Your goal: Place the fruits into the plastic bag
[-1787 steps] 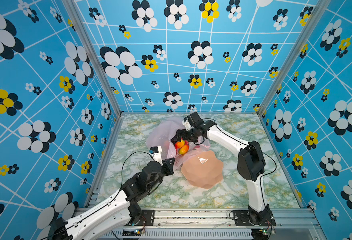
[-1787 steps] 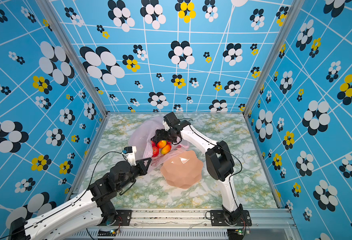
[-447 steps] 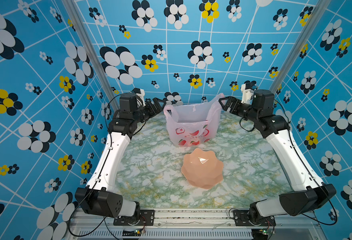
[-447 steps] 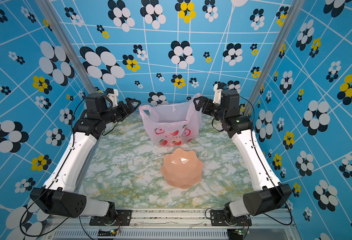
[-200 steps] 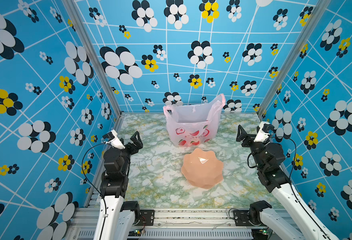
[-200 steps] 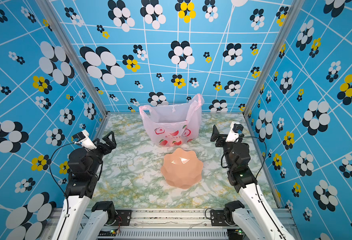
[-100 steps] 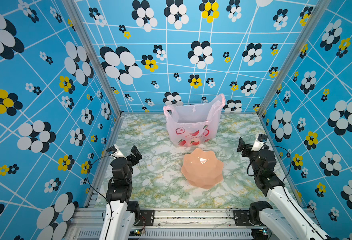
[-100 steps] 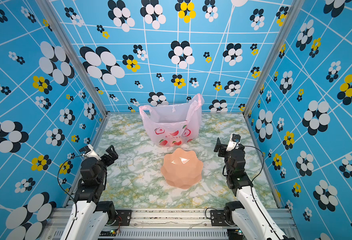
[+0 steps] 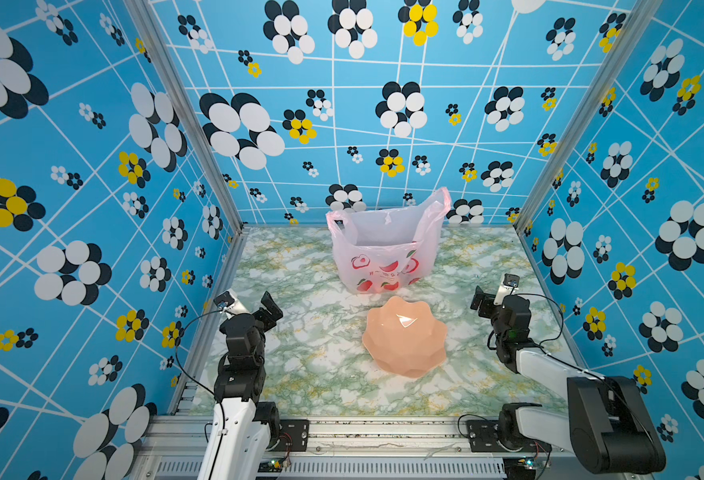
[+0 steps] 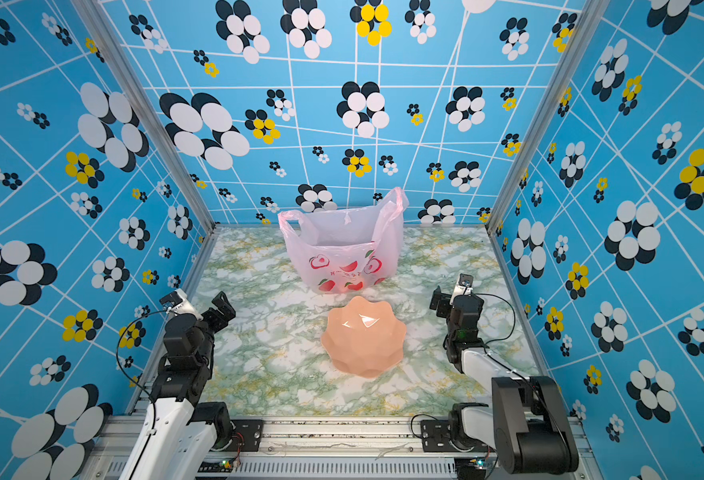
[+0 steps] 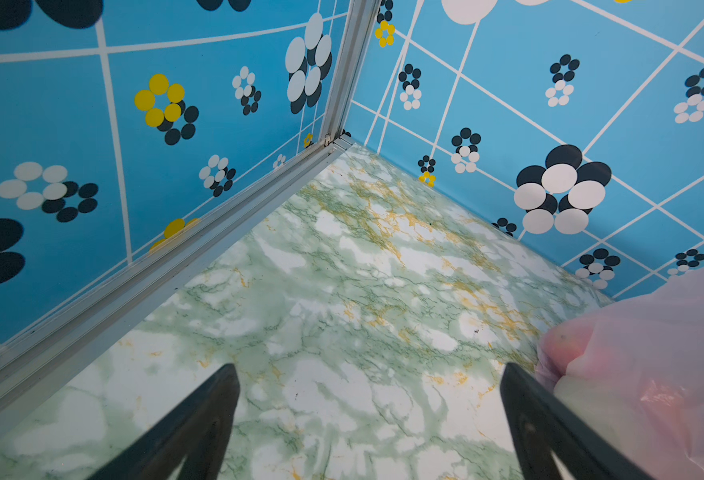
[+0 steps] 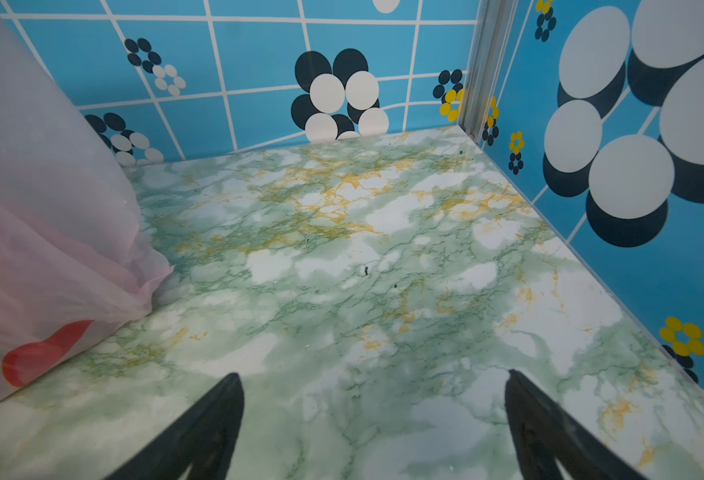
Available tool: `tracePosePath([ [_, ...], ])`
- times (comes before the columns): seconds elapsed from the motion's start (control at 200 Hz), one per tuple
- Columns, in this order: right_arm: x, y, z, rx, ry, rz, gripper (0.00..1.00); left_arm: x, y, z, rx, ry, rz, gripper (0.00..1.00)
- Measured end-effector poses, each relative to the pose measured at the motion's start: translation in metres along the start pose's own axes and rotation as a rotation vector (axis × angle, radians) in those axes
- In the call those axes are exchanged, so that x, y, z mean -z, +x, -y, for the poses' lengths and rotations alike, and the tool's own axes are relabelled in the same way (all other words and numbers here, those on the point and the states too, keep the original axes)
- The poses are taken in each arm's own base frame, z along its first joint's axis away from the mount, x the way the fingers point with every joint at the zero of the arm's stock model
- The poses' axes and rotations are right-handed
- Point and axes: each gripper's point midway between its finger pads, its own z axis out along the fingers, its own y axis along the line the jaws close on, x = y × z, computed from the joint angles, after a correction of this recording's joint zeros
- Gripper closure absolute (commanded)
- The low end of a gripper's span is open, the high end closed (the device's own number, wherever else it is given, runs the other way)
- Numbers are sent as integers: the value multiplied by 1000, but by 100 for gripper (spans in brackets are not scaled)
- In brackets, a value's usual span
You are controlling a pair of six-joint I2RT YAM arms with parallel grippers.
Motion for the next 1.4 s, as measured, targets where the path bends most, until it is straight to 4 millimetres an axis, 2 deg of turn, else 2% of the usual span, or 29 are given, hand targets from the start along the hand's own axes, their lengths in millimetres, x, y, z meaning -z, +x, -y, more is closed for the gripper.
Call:
tracePosePath([
  [0.185,-5,5,-1,5,-5,39,1,-4,11,-7,-5,-23,-9,1],
  [0.335,-8,18,-1,7,-8,37,1,-8,12,-8,-15,-32,-11,1],
  [0.695,-17,21,-4,-2,-17,76,1,-29,28,-17,-94,-94,-68,1],
  [0.915,-18,20,-4,-3,-14,80,1,-52,44,-22,-151,-115,-126,1],
  [1.18,-22,14,-8,10,-26,84,1,-86,70,-11,-253,-49,-208,1],
  [1.399,-23,18,-8,22,-29,71,1,-104,81,-2,-268,8,-218,1],
])
